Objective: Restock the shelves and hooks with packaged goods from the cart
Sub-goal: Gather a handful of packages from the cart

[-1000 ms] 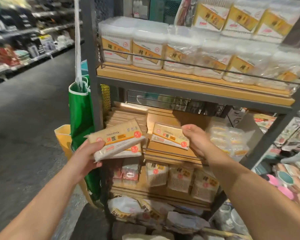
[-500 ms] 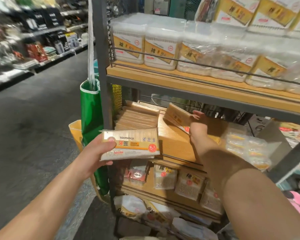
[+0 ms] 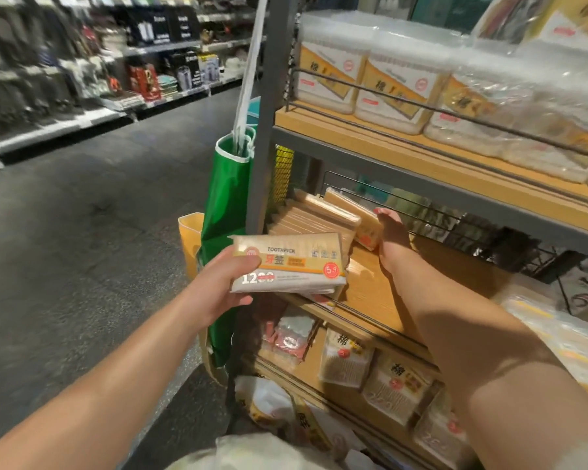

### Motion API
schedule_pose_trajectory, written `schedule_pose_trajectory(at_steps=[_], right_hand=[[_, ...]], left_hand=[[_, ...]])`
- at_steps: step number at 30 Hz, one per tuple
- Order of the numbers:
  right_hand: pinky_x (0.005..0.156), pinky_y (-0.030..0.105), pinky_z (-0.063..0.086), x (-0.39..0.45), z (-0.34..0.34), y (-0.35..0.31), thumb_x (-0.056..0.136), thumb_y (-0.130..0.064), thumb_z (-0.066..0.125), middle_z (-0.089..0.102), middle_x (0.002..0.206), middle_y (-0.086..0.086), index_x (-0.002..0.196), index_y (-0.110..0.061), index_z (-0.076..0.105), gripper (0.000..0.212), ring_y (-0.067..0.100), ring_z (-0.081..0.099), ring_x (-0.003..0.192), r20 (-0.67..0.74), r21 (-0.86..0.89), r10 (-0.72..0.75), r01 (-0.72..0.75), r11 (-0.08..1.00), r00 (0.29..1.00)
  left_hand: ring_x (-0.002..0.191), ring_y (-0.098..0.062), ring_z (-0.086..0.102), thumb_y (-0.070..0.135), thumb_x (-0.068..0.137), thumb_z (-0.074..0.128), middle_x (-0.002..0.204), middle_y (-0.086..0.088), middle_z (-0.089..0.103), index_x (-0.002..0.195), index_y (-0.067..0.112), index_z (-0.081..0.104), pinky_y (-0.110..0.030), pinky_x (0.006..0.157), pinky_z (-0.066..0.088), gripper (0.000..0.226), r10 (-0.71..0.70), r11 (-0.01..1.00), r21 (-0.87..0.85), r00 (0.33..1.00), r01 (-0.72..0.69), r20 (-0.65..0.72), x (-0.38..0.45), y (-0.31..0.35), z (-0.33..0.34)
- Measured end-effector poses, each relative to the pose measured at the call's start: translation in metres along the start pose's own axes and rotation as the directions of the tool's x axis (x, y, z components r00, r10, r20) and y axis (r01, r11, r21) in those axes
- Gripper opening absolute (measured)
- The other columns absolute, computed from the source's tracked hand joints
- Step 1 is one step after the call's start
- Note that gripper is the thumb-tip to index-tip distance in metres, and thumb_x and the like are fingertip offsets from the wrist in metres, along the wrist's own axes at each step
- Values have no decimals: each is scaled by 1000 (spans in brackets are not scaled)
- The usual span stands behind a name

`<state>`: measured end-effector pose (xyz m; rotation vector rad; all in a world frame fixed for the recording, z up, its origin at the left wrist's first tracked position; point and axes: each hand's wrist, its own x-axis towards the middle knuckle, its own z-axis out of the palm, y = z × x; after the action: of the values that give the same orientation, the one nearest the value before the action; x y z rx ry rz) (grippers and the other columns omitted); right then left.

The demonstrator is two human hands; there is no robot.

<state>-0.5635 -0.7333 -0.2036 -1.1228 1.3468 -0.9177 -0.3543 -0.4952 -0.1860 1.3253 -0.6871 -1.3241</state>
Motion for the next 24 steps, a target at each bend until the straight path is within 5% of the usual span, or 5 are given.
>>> schedule_pose_trajectory(at_steps=[11,15,18,21,24], right_hand=[[57,29,53,8,29,-25,100,-34,45,63,107,13,120,-17,58,30,22,62,82,206,-188,9,30,982,979],[65,27,53,12,27,-20,101,-17,44,59,130,18,126,-13,60,30,11,55,75,176,-264,-55,101,959,983],[54,7,42,17,27,-18,100,-1,42,47,144,20,142,-3,45,41,-10,46,63,212,-269,-88,145,952,973],[46,4,38,12,23,-22,102,-2,38,60,109,0,142,1,44,41,-8,46,65,245,-257,-73,138,956,967],[59,23,48,9,21,-24,102,-21,41,57,93,-3,135,-10,54,37,8,56,77,246,-229,-26,84,970,969]], left_hand=[[72,-5,64,32,69,63,85,8,72,111,24,56,-26,60,43,44,2,1000,-19,999,-3,-48,-10,-5,-5],[73,-6,64,32,69,62,88,6,72,115,22,57,-24,57,44,47,-1,1000,-22,999,0,-44,-14,-10,-7],[69,-4,64,32,69,62,84,8,72,108,23,57,-26,59,43,40,-8,999,-46,999,6,-49,-16,-15,-8],[66,-4,63,32,68,62,83,7,71,107,22,57,-28,60,41,41,-23,996,-84,998,18,-64,-17,-19,-8],[64,-3,62,32,68,61,82,7,71,107,22,56,-27,59,41,41,-21,994,-106,997,12,-76,-18,-18,-6]])
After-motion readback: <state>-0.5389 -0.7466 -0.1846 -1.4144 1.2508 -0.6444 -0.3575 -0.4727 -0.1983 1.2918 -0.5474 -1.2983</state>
